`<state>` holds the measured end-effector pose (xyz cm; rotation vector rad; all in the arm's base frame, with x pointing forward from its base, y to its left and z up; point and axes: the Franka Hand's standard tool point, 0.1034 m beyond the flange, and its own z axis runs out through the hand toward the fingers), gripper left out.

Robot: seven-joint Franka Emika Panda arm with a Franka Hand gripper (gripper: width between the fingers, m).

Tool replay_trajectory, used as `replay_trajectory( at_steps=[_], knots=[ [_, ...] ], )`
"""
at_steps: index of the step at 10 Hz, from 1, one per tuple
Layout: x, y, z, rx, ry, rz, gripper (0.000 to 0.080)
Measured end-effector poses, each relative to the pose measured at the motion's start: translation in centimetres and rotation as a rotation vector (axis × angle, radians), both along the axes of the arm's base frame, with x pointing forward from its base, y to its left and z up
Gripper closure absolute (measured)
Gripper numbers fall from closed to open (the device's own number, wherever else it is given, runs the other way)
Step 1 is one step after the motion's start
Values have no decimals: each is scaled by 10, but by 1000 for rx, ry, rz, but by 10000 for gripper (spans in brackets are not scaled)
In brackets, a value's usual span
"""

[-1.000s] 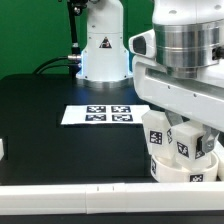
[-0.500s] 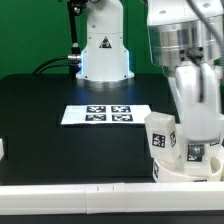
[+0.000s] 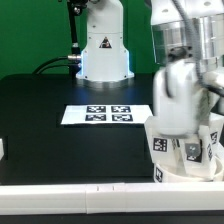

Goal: Assemble stool

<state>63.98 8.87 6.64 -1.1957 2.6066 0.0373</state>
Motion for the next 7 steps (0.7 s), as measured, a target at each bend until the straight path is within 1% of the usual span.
replay_trajectory(
  at_steps=[1, 2, 5, 6, 7],
  knots=[
    [-1, 7, 0, 20, -29, -82, 466],
    [-1, 11, 0, 11, -58, -84, 466],
    [-1, 10, 1, -5, -68, -47, 442],
    [-1, 10, 3, -10, -74, -21, 248],
    [2, 11, 10, -14, -89, 12, 170]
  ],
)
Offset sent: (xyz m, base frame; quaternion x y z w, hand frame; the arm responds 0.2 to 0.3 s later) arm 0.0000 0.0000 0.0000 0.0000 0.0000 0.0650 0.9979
